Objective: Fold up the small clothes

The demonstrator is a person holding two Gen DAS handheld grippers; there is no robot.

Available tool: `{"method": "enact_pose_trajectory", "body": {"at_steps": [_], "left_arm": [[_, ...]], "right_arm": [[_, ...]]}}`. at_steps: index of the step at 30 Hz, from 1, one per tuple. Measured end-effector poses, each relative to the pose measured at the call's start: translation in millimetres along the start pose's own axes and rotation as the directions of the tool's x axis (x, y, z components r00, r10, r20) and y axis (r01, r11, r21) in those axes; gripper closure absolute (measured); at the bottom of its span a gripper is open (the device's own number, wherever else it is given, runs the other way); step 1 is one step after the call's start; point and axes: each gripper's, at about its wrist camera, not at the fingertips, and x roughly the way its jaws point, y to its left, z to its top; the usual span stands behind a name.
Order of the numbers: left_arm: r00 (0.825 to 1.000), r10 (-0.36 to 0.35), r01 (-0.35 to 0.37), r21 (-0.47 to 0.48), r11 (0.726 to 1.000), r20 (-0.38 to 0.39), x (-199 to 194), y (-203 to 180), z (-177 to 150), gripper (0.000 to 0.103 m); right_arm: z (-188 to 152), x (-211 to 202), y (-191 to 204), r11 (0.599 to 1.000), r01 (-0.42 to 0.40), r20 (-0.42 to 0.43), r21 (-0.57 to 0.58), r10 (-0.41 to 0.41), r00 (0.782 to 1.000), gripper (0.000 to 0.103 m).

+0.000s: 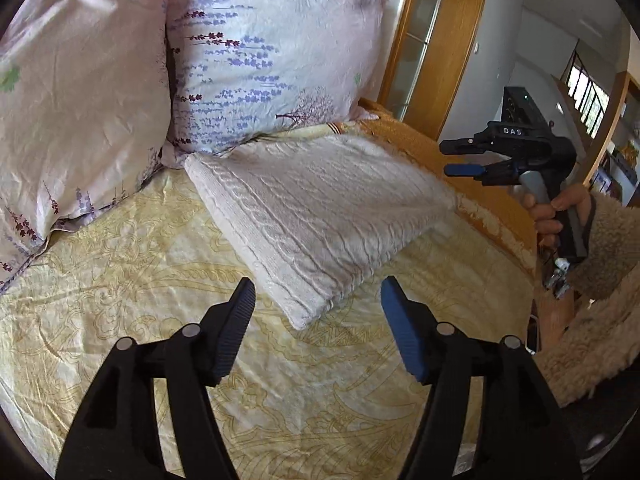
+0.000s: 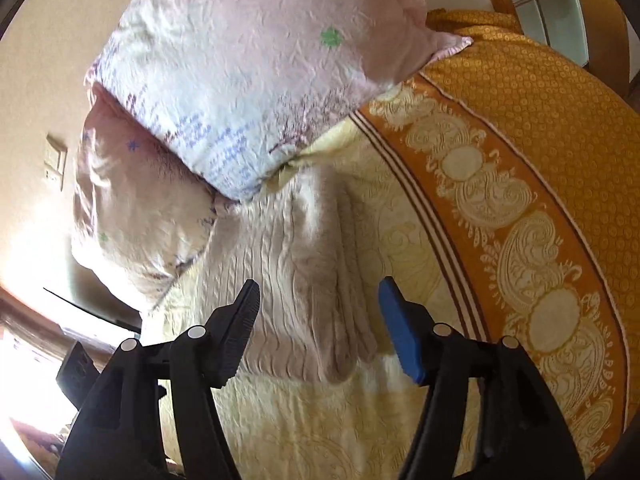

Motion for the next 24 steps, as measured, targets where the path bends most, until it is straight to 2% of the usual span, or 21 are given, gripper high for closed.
{"method": "enact_pose_trajectory", "body": {"at_steps": [2, 5, 9, 11, 12, 13, 19, 22, 24], "left_arm": [[1.000, 0.017, -0.016, -0.040, 0.999, 0.016, 5, 5, 18, 0.024], [0.998, 0.062, -0.061, -0.088, 0.994, 0.012, 27, 8, 50, 0.018], [0.982, 0.182, -0.185, -0.088, 0.979, -0.043, 61, 4, 80, 0.013], [0.974, 0.216, -0.221, -0.077, 0.972, -0.073, 76, 3, 85, 0.013], [0.972, 0.221, -0.227, -0.077, 0.971, -0.082, 80, 3, 86, 0.013], [0.970, 0.224, -0.232, -0.080, 0.969, -0.093, 85, 3, 87, 0.012], [0.962, 0.240, -0.254, -0.101, 0.962, -0.129, 97, 8, 86, 0.011], [0.958, 0.252, -0.268, -0.110, 0.957, -0.138, 99, 13, 86, 0.010], [0.954, 0.261, -0.279, -0.114, 0.954, -0.147, 103, 17, 87, 0.010]], "right_arm": [[17, 17, -6, 0.999, 0.001, -0.021, 0.037, 0.000, 1.000, 0.039], [40, 50, -6, 0.996, 0.006, -0.069, 0.089, 0.000, 0.998, 0.040], [57, 89, 1, 0.996, 0.067, -0.126, 0.060, -0.059, 0.990, 0.049], [61, 104, 3, 0.996, 0.073, -0.158, 0.045, -0.065, 0.985, 0.065], [61, 109, 6, 0.997, 0.072, -0.171, 0.028, -0.067, 0.983, 0.084], [61, 113, 9, 0.997, 0.076, -0.174, 0.005, -0.074, 0.982, 0.090], [78, 105, 40, 0.995, 0.054, -0.074, -0.084, -0.061, 0.995, 0.094], [87, 106, 51, 0.988, 0.081, -0.044, -0.129, -0.088, 0.995, 0.094], [89, 114, 51, 0.984, 0.113, -0.054, -0.135, -0.122, 0.991, 0.094]]}}
